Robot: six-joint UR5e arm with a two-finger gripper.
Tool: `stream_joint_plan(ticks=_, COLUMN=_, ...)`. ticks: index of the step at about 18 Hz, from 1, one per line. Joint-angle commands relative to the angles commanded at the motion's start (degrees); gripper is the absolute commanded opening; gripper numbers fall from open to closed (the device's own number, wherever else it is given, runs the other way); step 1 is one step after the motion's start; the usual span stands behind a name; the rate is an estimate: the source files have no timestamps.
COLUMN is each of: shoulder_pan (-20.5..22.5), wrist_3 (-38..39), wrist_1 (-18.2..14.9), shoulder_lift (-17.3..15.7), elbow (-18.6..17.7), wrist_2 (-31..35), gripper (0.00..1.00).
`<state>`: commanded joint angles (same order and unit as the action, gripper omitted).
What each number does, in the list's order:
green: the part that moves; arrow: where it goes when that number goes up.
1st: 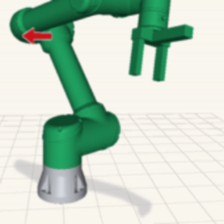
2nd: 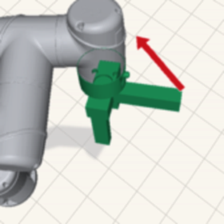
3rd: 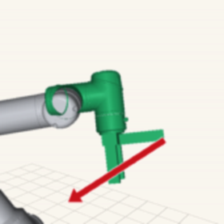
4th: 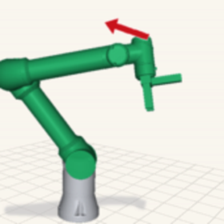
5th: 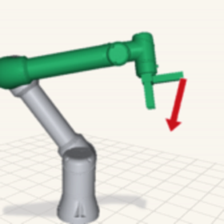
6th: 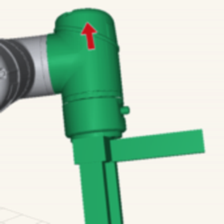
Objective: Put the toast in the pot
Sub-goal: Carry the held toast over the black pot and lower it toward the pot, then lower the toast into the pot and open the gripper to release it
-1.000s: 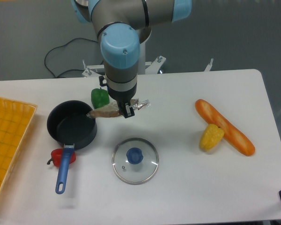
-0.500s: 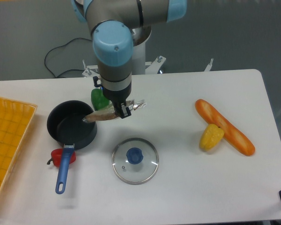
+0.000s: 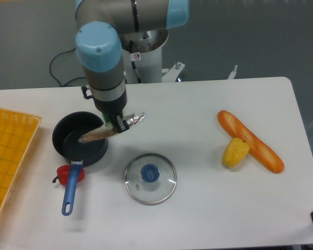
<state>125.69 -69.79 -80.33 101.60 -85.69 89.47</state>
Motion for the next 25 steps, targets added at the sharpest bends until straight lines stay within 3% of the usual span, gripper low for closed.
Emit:
stream_joint_plan(ticks=6, shoulder_pan=-2.4, wrist_3=0.3, wrist_1=0.2, shoulder_lift=0.1, elbow=-1.2, wrist_2=0.1, gripper=0.0)
stream_joint_plan(ticks=10, shoulder_pan=-4.9, wrist_3=5.2, wrist_1=0.6, shoulder_lift=1.2, elbow=-2.0, wrist_2=-0.1, gripper=0.0)
stream_joint_plan(ticks=16, shoulder_pan=-5.5, wrist_3=5.3, wrist_1=1.0, shoulder_lift=1.5, elbow=-3.1, wrist_2=0.1, gripper=0.0)
stream_joint_plan(ticks=20, shoulder_pan=-7.8, wrist_3=5.2, wrist_1=1.1, shoulder_lift=1.7, elbow=-4.0, wrist_2=6.0, gripper=0.0)
stream_joint_plan(ticks=25, shoulder_pan=-7.9, wrist_3=5.4, wrist_1=1.0, shoulder_lift=1.8, elbow=-4.0, wrist_2=6.5, gripper=0.0)
